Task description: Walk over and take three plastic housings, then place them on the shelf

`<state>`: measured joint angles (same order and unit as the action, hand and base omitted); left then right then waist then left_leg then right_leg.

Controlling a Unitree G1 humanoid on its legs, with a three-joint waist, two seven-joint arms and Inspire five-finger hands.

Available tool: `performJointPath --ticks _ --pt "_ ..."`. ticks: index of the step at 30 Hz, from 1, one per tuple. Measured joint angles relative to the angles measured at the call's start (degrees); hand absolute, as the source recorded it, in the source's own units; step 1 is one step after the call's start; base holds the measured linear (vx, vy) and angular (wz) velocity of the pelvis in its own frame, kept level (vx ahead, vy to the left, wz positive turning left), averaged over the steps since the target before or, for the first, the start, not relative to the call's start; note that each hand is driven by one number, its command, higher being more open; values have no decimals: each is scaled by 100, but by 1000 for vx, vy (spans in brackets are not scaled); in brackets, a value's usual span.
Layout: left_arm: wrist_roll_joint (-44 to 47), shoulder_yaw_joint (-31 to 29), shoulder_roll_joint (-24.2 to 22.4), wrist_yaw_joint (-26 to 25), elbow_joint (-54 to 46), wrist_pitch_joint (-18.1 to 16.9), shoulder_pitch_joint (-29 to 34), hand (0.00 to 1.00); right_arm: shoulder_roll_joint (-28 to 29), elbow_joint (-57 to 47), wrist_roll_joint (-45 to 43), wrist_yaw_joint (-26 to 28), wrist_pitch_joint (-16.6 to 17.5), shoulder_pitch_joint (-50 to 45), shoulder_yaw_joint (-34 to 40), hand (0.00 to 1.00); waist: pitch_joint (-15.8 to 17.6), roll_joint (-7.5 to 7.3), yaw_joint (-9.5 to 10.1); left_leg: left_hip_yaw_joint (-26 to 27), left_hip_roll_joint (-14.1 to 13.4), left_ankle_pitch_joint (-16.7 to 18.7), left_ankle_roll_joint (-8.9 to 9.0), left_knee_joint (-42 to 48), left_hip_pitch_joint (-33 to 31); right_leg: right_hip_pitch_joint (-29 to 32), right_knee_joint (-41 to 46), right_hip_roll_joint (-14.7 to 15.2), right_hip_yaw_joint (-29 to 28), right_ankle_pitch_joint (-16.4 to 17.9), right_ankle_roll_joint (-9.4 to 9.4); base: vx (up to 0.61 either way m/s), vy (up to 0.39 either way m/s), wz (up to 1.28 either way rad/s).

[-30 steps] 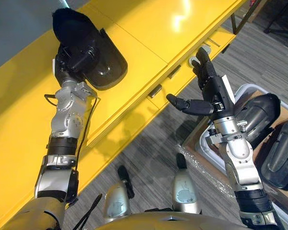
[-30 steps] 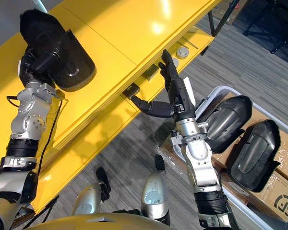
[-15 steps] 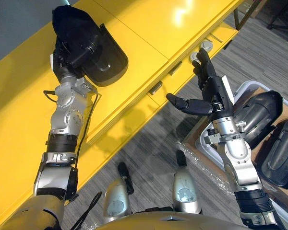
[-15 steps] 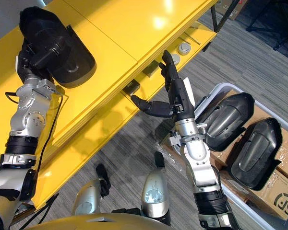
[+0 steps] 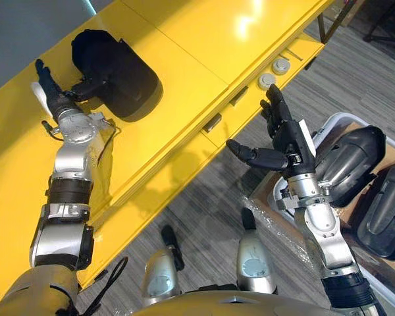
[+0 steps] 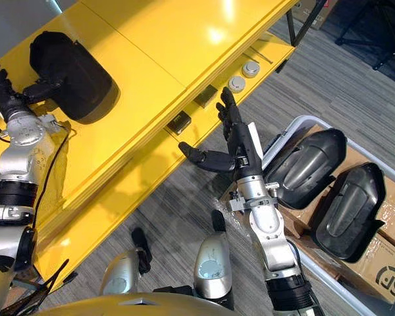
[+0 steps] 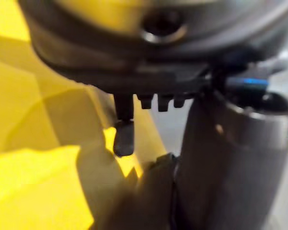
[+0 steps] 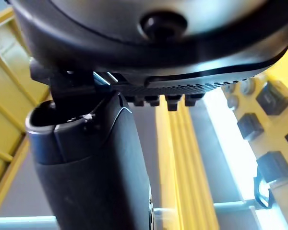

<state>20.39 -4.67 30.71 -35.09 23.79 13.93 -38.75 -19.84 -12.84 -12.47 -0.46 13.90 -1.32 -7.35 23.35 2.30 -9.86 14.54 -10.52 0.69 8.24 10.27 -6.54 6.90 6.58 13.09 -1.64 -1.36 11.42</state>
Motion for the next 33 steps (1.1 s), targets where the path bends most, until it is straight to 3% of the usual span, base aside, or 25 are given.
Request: performJointPath --ticks 9,12,13,16,21,29,33 --pt "-23 0 125 -286 169 216 -20 100 1 -269 -212 176 0 -39 -185 100 -65 25 -39 10 2 -21 -7 -12 11 3 1 -3 -10 -2 -2 0 0 -1" --pt "286 -22 125 -201 247 11 65 100 34 -282 -206 293 1 -146 -239 100 -218 43 -37 9 6 -67 0 -93 17 27 -9 -13 -2 -2 -3 0 0 0" --pt "551 -45 124 -60 240 -204 157 100 81 -285 -204 329 2 -226 -233 100 -298 49 -23 11 10 -83 2 -137 35 23 -18 -13 2 -3 -4 0 0 0" --pt "1365 -84 50 382 -616 -472 581 100 261 -285 -185 406 14 -287 -242 100 -353 43 29 1 20 -96 4 -178 111 -43 -25 -10 22 0 -7 -4 1 2" --pt "1961 -43 -505 795 -2302 -789 1030 100 408 -288 -143 450 43 -223 -439 100 -620 51 63 -159 55 -230 5 -371 172 -180 -68 4 217 9 -23 -11 -4 17" --pt "1937 146 -827 925 -2803 -796 1231 100 411 -282 -70 446 55 -102 -690 100 -1073 162 207 -312 92 -483 33 -848 440 -403 -120 4 453 52 -81 -24 -9 11" --pt "1083 106 -827 745 -2880 -757 1412 100 395 -142 -42 395 55 117 -713 100 -1160 178 359 -390 93 -645 48 -1098 584 -531 -172 -13 591 52 -87 -24 -12 12"
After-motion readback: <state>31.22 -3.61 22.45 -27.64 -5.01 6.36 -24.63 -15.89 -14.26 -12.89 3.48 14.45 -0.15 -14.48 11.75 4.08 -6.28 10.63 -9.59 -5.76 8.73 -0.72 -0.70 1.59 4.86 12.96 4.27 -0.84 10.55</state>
